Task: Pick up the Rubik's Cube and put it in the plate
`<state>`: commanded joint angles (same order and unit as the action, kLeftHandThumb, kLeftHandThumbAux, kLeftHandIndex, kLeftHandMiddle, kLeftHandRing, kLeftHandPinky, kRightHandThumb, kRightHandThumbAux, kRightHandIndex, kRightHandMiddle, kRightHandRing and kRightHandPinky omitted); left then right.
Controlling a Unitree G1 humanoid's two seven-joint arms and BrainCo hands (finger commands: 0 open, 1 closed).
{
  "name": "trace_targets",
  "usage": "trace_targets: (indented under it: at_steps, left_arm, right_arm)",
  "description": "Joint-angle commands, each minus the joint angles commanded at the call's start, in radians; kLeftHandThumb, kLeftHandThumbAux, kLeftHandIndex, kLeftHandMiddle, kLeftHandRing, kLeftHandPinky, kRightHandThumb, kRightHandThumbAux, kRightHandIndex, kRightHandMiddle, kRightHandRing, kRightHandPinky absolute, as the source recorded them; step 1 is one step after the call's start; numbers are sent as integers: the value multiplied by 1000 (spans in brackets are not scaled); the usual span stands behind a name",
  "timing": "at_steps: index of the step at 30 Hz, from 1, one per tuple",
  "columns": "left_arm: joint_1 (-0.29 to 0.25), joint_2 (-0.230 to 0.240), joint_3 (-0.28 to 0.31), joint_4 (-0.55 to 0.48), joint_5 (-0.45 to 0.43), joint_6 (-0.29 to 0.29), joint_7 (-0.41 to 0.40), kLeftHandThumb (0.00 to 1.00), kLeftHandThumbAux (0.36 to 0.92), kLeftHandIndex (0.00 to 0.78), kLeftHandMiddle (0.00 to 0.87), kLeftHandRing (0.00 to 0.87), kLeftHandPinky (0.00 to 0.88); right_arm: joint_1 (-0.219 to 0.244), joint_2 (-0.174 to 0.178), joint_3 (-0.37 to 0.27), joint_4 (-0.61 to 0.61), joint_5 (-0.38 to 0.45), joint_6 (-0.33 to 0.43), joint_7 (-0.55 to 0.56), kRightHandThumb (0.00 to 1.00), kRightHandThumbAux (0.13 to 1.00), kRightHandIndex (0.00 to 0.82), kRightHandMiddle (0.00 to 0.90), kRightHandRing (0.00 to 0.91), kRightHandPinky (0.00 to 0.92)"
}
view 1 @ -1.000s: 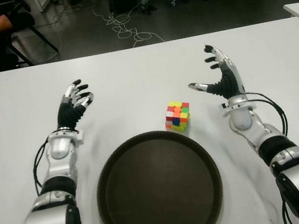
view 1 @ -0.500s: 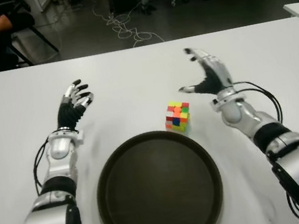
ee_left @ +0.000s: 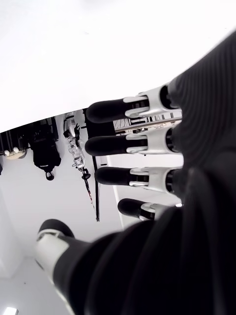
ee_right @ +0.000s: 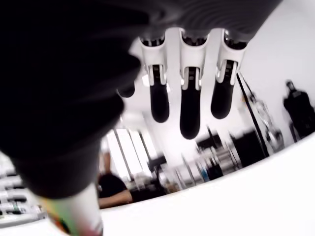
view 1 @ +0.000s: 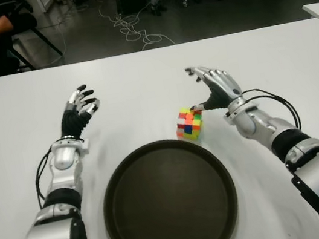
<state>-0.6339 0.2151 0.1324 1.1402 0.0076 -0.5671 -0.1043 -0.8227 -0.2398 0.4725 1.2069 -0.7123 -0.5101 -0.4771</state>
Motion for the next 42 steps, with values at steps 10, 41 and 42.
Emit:
trace_targets:
  at_steps: [10, 41, 42]
  left_arm:
    - [4, -1, 2, -7, -2, 0, 0, 180, 667, 125, 212, 225, 263]
    - [-5, 6, -4, 3, 10, 6, -1, 174, 654, 116, 210, 226, 273]
    - [-6, 6, -3, 3, 10, 6, -2, 174, 654, 116, 210, 226, 274]
  right_arm:
    - [-7, -1, 19, -5, 1, 39, 69, 0, 817, 160, 287, 347, 399]
    - [-16, 18, 19, -17, 16, 137, 116, 0, 912, 261, 420, 462, 491]
    - [-16, 19, 18, -18, 17, 138, 114, 0, 911, 259, 417, 459, 489]
